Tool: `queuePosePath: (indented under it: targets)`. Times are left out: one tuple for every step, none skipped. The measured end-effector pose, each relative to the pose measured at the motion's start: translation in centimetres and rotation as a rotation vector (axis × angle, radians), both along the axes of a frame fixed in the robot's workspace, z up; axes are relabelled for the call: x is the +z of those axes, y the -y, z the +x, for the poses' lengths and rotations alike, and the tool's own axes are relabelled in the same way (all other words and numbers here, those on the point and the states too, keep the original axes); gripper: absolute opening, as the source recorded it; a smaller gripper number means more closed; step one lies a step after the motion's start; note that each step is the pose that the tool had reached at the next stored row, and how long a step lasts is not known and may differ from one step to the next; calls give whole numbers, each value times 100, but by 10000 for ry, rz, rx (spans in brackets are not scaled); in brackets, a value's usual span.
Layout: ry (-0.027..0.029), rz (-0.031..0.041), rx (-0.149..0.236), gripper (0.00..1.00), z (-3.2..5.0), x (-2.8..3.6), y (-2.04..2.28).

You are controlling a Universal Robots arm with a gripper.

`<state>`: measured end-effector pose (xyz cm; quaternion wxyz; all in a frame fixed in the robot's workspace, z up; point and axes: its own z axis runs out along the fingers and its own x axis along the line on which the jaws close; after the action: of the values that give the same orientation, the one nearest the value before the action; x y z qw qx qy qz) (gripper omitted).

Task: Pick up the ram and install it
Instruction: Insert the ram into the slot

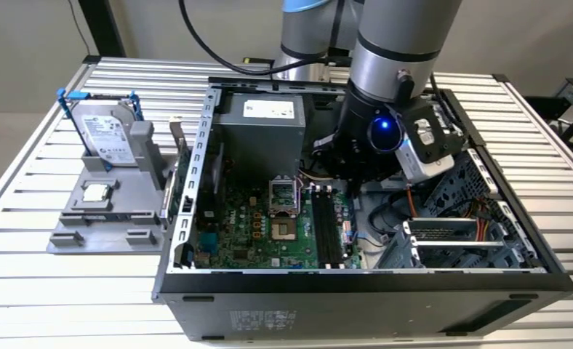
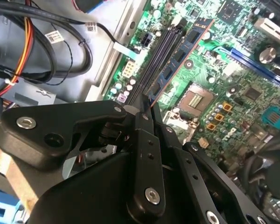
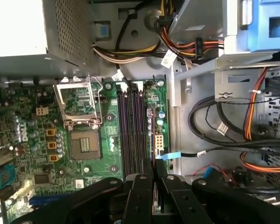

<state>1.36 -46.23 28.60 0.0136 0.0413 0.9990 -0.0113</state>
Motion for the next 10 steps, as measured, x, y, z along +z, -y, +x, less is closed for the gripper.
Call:
queuePosePath:
  targets:
    - [-1, -1, -1, 0, 1, -18, -8]
    - [0, 0, -1, 0, 3, -36, -16]
    - [-1, -1, -2, 0, 3, -54, -24]
    - [0, 1, -2, 0, 3, -73, -31]
    - [0, 0, -1, 0, 3, -91, -38]
    - [-1, -1, -2, 0, 3, -108, -48]
    - [-1, -2, 0, 0, 3, -126, -63]
    - [-1, -1, 2, 0, 3, -145, -87]
    - [-1, -1, 7, 0, 3, -163, -118]
    - [-1, 0, 11, 0, 3, -181, -152]
